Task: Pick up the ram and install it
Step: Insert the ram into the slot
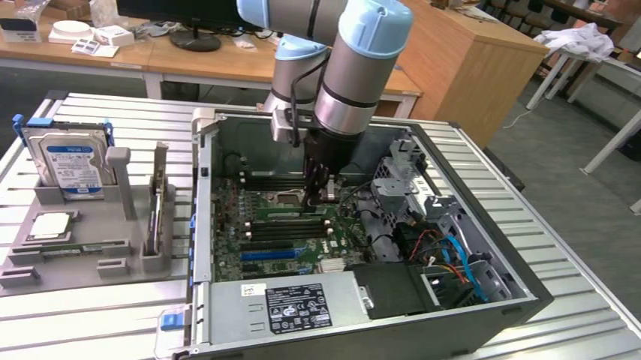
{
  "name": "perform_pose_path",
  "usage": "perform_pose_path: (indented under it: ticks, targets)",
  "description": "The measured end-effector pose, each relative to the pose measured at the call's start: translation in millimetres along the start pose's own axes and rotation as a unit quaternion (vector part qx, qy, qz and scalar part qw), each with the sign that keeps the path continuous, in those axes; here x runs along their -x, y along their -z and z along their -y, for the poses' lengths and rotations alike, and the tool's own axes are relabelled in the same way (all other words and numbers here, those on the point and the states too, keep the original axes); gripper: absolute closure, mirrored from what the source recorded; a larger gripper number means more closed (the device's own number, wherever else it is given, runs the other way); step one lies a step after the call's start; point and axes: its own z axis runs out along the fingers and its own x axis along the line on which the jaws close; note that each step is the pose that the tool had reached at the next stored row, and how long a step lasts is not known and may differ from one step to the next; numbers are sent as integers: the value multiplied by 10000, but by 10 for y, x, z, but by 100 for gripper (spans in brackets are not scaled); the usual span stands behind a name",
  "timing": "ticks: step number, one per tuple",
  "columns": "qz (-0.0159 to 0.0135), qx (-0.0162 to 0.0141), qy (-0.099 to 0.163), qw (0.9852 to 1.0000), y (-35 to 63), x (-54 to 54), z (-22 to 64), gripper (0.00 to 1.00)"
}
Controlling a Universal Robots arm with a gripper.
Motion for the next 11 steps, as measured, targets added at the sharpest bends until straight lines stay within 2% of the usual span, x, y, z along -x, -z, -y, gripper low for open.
perform_pose_path:
  ticks: [11]
  targets:
    - [0,0,0,10000,-27,-24,1,88]
